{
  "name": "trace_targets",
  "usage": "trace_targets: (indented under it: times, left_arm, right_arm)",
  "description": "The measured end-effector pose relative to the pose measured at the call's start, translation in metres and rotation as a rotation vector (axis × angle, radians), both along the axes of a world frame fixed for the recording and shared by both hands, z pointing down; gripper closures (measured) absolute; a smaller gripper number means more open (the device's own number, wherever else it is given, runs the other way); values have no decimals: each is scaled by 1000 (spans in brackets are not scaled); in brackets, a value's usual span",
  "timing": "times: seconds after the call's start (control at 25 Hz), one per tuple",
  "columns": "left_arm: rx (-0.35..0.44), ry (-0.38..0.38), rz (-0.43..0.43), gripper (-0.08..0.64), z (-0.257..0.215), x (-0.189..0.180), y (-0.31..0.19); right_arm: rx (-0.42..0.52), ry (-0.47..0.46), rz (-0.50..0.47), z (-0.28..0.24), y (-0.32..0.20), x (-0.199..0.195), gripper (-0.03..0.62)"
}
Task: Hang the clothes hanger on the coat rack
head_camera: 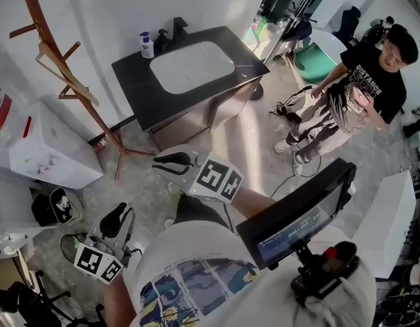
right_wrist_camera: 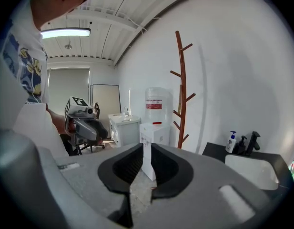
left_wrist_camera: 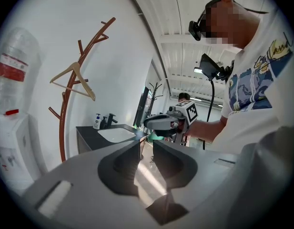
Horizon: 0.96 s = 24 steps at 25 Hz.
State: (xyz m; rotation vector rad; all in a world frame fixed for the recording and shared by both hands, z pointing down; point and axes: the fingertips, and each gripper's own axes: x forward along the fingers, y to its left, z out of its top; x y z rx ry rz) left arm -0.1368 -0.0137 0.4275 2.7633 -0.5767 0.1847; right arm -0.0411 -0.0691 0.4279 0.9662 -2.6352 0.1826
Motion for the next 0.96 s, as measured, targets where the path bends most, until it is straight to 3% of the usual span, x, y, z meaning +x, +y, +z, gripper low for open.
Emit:
trace_targets:
  times: [0.96]
  left_arm:
    - [-22,6,47,469,7,8,-17]
  right_arm:
    - [-10,33,35,6,-9,-2,572]
